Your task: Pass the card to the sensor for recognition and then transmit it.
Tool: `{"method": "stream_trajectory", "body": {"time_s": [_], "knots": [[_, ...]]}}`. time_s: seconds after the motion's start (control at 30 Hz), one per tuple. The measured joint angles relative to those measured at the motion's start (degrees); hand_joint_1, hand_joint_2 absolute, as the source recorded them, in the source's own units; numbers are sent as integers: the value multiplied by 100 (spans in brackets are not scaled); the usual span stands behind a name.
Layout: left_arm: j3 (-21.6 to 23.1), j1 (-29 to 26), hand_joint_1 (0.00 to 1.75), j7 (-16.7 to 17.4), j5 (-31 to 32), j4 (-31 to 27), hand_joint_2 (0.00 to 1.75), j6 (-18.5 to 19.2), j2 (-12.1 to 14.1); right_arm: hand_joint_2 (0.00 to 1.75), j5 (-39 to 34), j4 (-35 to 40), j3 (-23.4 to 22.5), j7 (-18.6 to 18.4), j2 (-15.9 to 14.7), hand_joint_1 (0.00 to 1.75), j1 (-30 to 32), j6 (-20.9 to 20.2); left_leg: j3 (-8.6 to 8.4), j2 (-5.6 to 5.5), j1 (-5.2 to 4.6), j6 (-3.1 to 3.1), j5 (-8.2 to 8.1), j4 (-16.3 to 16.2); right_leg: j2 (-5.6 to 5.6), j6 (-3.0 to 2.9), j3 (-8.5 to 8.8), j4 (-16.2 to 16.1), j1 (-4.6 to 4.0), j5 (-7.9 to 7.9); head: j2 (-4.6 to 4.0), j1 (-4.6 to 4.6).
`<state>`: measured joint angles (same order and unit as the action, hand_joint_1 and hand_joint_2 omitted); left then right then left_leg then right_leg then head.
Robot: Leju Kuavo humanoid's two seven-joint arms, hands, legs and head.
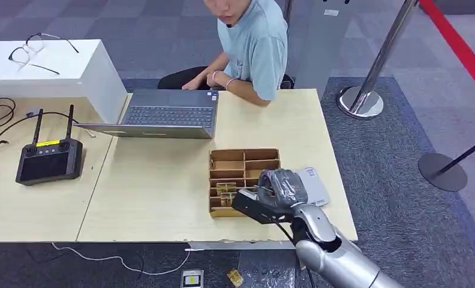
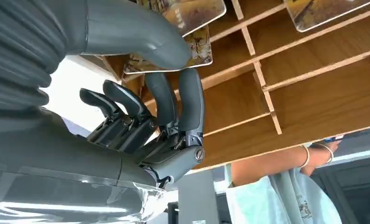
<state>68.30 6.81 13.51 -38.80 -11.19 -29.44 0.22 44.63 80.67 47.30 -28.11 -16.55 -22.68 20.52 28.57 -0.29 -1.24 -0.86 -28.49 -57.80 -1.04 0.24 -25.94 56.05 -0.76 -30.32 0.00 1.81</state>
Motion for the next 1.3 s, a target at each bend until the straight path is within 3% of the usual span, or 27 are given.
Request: {"method": "stream_trajectory", "body": {"time_s": [0.37,1.3], "knots": [[2,0,0,0,0,0,175,0,-4,175,15,20,-66,44,0,175,-3,118,1,0,0,0,0,0,0,0,0,0,0,0,0,0],[2,0,0,-18,-37,0,175,0,-9,175,-166,962,-146,0,11,175,-336,85,2,-1,0,0,0,0,0,0,-1,0,0,0,0,-2]]}}
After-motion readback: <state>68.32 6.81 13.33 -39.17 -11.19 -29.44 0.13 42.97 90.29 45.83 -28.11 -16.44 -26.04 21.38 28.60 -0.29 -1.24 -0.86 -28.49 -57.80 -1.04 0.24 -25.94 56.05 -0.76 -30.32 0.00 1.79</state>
